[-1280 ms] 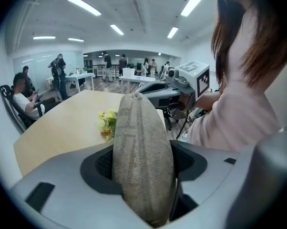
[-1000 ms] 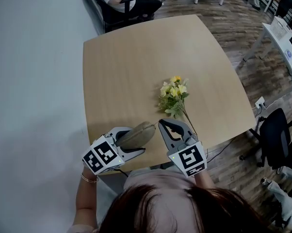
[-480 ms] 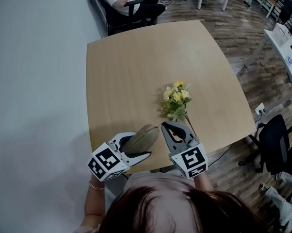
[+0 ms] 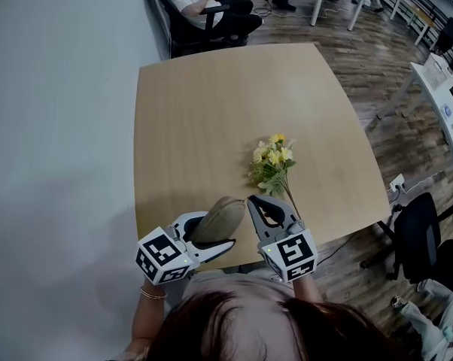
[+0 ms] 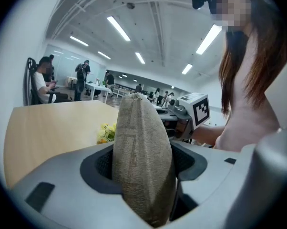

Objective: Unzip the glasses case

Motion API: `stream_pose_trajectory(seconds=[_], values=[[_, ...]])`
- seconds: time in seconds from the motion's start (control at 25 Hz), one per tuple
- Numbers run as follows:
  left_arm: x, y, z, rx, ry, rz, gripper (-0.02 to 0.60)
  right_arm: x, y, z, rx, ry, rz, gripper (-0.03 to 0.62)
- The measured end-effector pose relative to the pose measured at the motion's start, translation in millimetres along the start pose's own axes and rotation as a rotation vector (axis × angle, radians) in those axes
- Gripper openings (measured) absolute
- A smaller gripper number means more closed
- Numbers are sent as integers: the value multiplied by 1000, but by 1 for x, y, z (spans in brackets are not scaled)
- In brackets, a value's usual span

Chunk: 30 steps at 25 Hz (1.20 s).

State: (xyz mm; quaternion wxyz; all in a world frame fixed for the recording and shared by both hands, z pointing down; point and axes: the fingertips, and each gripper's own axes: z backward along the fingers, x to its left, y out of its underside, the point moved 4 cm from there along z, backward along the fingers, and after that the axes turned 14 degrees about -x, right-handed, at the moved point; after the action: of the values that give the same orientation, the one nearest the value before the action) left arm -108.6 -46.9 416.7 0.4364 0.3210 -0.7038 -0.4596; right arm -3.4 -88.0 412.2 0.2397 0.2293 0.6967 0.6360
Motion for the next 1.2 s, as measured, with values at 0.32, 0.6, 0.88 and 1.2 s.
stream_pose_trajectory(seconds=[0.32, 0.6, 0.88, 1.2], values=[[2, 0, 14, -136, -23, 107, 288, 13, -5, -11, -2, -19, 16, 18], [8, -1, 31, -215, -13, 186, 288, 30, -7, -20, 2, -24, 21, 18], [11, -4, 37, -302, 18, 265, 290, 38, -12, -23, 8, -29, 33, 18], [12, -9, 33, -375, 47, 333, 288, 33, -13, -20, 15, -24, 54, 18]])
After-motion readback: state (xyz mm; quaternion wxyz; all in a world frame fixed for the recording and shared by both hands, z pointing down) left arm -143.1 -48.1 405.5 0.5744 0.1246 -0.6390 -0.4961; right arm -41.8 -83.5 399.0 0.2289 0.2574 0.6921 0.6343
